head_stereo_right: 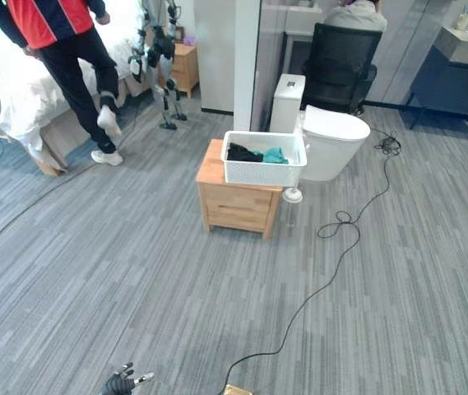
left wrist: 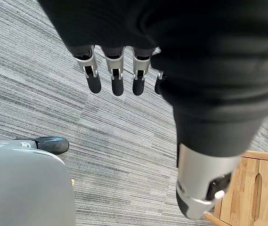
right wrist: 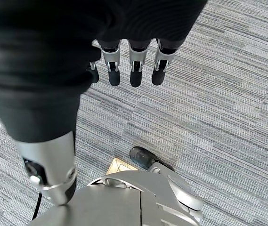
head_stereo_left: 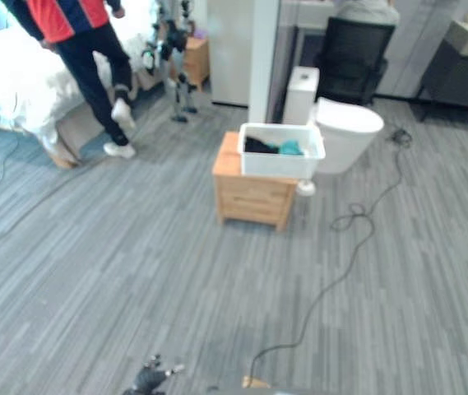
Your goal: Grab the laundry basket,head to the washer,open it,put in the laundry and shut it.
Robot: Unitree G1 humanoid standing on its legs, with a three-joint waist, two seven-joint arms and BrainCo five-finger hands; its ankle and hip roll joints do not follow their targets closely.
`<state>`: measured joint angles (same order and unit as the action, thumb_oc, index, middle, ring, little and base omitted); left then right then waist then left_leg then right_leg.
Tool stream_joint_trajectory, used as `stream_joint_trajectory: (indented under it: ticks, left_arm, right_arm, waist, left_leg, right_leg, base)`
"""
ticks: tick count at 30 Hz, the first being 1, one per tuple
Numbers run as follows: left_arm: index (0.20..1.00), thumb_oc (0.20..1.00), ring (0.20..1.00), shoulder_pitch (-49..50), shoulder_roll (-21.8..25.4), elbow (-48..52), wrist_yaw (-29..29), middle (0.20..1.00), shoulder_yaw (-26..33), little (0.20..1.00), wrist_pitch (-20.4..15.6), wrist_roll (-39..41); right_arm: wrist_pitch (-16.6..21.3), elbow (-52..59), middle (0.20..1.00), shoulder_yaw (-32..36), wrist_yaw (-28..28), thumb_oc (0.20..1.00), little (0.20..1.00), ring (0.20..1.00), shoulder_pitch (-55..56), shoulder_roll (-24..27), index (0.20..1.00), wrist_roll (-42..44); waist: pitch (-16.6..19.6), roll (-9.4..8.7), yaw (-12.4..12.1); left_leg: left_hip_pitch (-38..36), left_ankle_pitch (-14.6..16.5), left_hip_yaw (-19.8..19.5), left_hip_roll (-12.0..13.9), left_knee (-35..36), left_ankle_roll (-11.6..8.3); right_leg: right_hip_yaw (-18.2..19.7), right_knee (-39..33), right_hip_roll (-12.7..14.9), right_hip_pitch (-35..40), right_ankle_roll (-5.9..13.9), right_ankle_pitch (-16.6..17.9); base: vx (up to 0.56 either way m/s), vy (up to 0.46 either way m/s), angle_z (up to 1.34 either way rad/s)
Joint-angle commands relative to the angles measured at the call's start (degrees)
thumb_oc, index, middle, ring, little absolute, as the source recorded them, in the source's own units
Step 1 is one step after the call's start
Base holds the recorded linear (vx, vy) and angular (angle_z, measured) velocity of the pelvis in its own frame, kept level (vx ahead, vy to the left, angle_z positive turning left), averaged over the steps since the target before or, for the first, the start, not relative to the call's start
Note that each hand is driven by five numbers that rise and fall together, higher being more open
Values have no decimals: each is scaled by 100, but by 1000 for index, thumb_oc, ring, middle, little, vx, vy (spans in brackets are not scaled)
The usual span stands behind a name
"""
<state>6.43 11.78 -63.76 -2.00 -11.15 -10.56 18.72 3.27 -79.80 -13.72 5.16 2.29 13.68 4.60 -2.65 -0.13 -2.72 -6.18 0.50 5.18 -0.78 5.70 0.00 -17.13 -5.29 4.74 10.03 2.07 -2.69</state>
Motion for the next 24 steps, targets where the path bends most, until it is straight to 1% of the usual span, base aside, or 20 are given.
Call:
stream_joint_trajectory:
  ticks: [1,12,24]
  left_arm:
    - [1000,1000,1000,-428,-241,-330,87,1000,-181,1000,-81,-62]
    - [1000,1000,1000,-407,-220,-363,74,1000,-127,1000,-79,-60]
    - [1000,1000,1000,-451,-174,-313,41,1000,-99,1000,-95,-6]
  right_arm:
    - [-36,-610,1000,-145,-15,1000,1000,1000,-232,178,1000,-63]
    - [-39,-556,1000,-204,-33,1000,1000,1000,-240,170,1000,-88]
    - [-66,-518,1000,-163,-76,1000,1000,1000,-278,209,1000,13]
  waist:
    - [66,204,-52]
    - [46,183,-66]
    - [-52,166,-82]
  left_leg:
    - [34,155,-142,427,-70,-338]
    - [38,159,-145,423,-70,-327]
    - [106,180,-103,362,-70,-260]
  right_leg:
    - [-143,29,476,-30,611,82]
    - [-98,29,475,-73,617,120]
    - [-6,29,519,-196,654,171]
  base:
    - [0,0,0]
    - [0,0,0]
    - [18,18,-3]
